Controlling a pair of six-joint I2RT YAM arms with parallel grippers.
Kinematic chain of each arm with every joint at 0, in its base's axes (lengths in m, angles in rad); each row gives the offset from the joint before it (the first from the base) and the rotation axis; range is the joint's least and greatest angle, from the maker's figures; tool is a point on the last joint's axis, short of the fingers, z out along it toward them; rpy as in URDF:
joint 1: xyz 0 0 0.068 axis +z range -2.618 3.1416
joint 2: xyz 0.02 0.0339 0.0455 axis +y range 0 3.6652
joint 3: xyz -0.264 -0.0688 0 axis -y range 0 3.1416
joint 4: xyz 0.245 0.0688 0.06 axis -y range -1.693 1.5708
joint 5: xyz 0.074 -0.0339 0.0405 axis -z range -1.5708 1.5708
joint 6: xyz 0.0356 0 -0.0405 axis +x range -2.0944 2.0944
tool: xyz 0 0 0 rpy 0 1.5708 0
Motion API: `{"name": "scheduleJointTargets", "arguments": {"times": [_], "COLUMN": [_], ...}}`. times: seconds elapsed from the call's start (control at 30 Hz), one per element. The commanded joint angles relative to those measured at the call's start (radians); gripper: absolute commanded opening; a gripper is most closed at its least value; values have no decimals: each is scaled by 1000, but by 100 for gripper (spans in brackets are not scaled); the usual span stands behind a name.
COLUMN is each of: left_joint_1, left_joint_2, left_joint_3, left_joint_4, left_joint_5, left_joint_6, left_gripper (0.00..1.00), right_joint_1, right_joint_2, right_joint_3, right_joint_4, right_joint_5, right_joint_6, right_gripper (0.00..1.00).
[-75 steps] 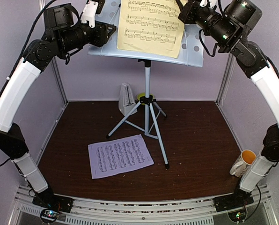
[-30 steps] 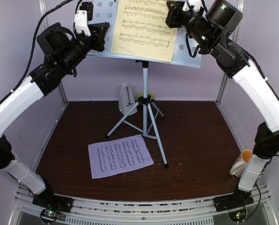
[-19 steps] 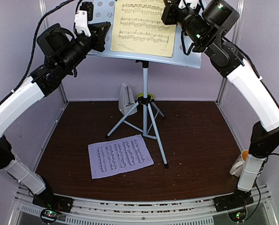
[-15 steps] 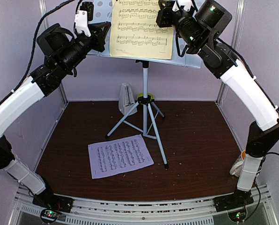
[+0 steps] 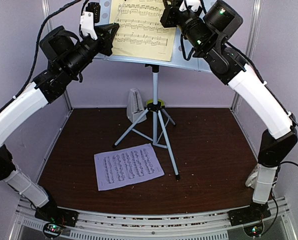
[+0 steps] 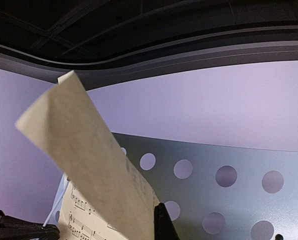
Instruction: Set up the instrument practice props
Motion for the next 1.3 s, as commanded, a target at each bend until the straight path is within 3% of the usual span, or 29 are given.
{"name": "scheduleJointTargets", "arguments": {"times": [0.0, 1.0, 1.07, 1.27], "left_joint_1": [2, 1, 1, 1], "left_joint_2": [-27, -32, -33, -31], "left_joint_3": [-11, -19, -19, -21], "left_joint_4": [92, 86, 86, 92], "left_joint_5": [39, 36, 31, 43], "left_joint_6": [25, 37, 32, 26], "left_gripper": [0, 0, 3, 17], "right_joint_1": [12, 19, 19, 19], "right_joint_2": [26, 95, 92, 85], "right_joint_3": [28, 28, 21, 8], "right_joint_4": [51, 160, 163, 170], "right_joint_5": [-48, -222, -222, -214], "right_joint_6": [37, 99, 93, 92], "right_gripper": [0, 0, 5, 31]}}
